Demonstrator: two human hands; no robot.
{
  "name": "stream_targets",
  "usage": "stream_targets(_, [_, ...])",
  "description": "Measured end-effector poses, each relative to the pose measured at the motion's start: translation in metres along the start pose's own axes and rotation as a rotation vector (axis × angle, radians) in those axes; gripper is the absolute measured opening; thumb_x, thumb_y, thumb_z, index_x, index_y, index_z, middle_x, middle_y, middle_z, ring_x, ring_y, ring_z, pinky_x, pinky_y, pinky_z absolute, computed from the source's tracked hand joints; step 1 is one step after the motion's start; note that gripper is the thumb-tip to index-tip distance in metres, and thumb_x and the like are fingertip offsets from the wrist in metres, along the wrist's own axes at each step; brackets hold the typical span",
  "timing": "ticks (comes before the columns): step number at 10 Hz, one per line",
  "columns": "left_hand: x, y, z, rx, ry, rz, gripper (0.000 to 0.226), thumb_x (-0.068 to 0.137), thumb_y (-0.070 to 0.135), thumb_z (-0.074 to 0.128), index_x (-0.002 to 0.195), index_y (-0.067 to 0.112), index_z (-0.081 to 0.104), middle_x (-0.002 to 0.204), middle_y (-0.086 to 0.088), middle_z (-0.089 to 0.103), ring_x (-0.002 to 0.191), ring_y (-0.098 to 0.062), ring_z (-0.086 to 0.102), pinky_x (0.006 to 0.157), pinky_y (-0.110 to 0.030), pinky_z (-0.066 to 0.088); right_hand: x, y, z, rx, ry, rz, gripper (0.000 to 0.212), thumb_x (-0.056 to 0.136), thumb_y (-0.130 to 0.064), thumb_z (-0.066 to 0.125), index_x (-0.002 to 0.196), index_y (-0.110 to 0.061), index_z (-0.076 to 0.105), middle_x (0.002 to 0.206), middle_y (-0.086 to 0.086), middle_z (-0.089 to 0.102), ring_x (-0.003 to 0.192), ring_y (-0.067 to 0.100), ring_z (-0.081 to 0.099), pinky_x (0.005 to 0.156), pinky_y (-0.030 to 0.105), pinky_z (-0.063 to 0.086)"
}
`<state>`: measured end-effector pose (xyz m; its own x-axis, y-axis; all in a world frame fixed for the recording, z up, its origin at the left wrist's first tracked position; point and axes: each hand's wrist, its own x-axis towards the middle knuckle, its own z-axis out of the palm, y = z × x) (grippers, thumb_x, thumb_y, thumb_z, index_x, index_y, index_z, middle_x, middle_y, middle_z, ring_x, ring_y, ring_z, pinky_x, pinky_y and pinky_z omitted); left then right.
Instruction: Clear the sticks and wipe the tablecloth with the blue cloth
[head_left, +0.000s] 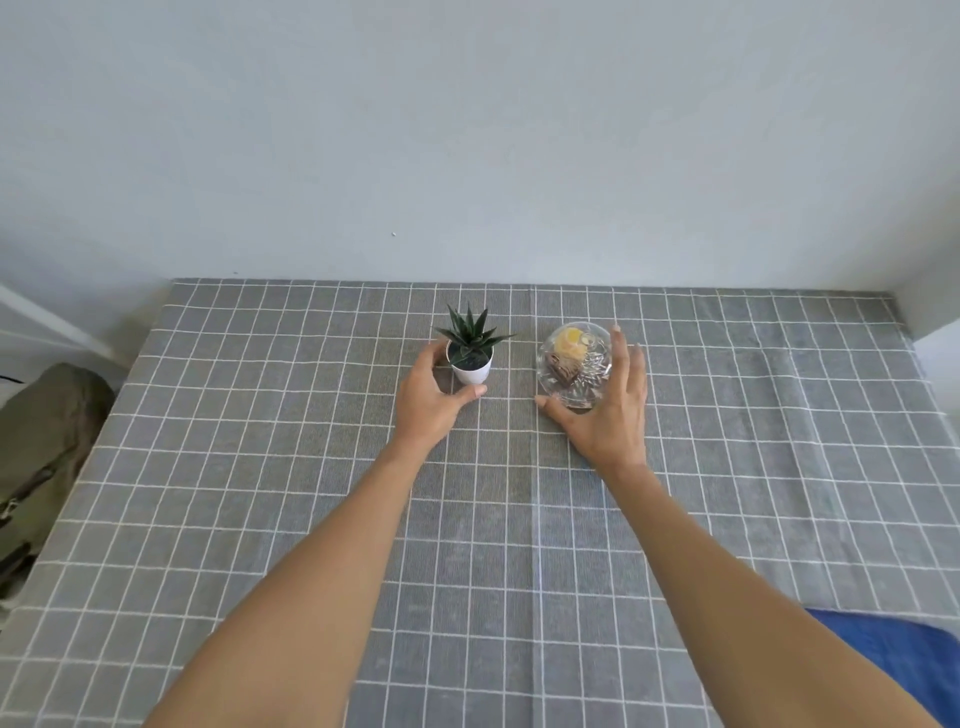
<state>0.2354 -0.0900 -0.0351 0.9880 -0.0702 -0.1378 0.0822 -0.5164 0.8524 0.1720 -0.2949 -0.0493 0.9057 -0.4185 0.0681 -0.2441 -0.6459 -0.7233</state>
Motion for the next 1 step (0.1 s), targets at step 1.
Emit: stream_targets(1, [-0.0190, -0.0066, -0.0106, 0.135, -0.042, -0.043, 0.075, 0.077, 0.035, 0.075, 0.141, 0.017, 0.040, 0.142, 0.000, 0.047, 0.128, -0.016, 0.044, 0.105, -0.035, 0.036, -0.0164, 0.0044, -0.0087, -0.025, -0.021, 0.050, 0.107, 0.068, -0.066, 0.068, 0.149, -0.033, 0.007, 0.155, 0.017, 0.013, 0.143, 0.035, 0.012, 0.111, 0.055, 0.023])
